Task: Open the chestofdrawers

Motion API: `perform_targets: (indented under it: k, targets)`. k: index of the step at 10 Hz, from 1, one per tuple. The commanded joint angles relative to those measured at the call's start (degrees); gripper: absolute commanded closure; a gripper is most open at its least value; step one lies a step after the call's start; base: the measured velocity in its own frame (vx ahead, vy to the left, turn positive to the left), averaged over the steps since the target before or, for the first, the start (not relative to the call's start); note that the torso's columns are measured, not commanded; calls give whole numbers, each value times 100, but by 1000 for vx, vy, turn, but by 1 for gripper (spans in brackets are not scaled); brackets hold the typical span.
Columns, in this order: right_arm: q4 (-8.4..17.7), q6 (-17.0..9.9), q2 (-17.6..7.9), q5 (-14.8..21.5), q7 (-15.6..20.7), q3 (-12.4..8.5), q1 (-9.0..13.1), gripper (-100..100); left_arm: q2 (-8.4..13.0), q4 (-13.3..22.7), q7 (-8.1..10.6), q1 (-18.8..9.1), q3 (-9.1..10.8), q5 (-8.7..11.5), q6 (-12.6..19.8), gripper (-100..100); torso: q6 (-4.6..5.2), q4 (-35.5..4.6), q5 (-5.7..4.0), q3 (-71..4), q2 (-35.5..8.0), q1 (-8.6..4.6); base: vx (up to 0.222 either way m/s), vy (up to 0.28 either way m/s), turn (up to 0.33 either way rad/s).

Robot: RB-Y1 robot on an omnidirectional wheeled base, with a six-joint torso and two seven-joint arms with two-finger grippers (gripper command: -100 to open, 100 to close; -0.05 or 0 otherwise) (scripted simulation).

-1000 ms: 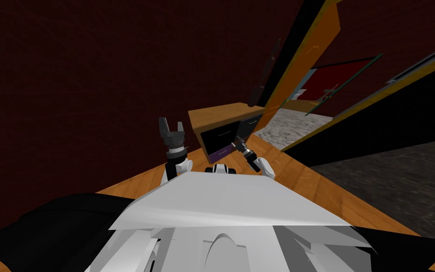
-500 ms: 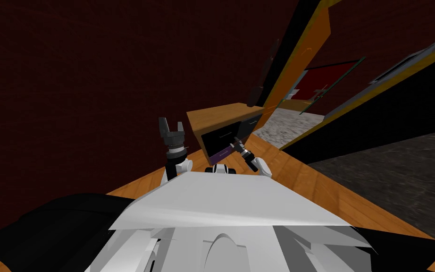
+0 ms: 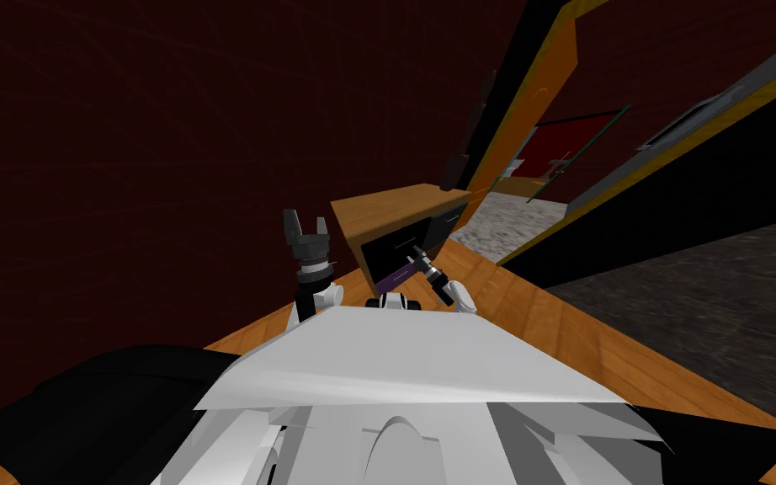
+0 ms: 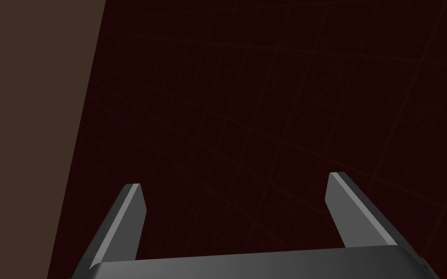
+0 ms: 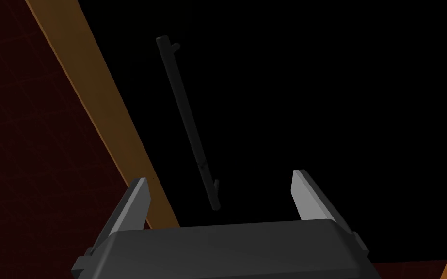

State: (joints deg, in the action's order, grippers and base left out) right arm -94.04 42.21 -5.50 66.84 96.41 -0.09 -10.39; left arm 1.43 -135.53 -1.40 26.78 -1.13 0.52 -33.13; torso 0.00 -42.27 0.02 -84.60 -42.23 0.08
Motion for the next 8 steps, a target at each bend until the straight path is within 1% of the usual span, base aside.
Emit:
perform_targets:
  k: [1, 3, 4, 5, 6, 7, 8]
  targets:
    - [117, 102, 407, 103, 326, 2, 37, -100, 0, 0, 0, 0, 0, 0, 0, 0, -1, -1, 1, 2, -3, 0, 53, 72, -46]
    - [166, 142, 727, 140, 449, 3, 52, -100, 0, 0, 0, 0, 0, 0, 0, 0, 0, -3, -4, 6, -9, -16, 28, 40, -38]
    - [175, 150, 818, 146, 472, 3, 55, -100, 0, 0, 0, -1, 0, 0, 0, 0, 1, -5, -6, 10, -17, -23, -5, 5, -15]
    - [152, 127, 741, 152, 423, 11, 60, -100, 1, 0, 0, -1, 0, 0, 0, 0, 1, -6, -6, 12, -18, -23, 0, 0, 0]
    - [95, -12, 689, 217, 269, 31, 164, -100, 1, 0, 0, -1, 0, 0, 0, 0, 1, -4, -5, 8, -12, -17, 4, 20, 19]
    - [67, -82, 657, 248, 187, 39, 217, -100, 1, 0, 0, -1, 0, 0, 0, 0, 0, -2, -2, 3, -4, -6, 4, 27, 19]
    - [78, -30, 669, 233, 237, 34, 191, -100, 0, 0, 0, -1, 0, 0, 0, 0, 0, -1, 0, 1, -1, -2, 0, 10, 2]
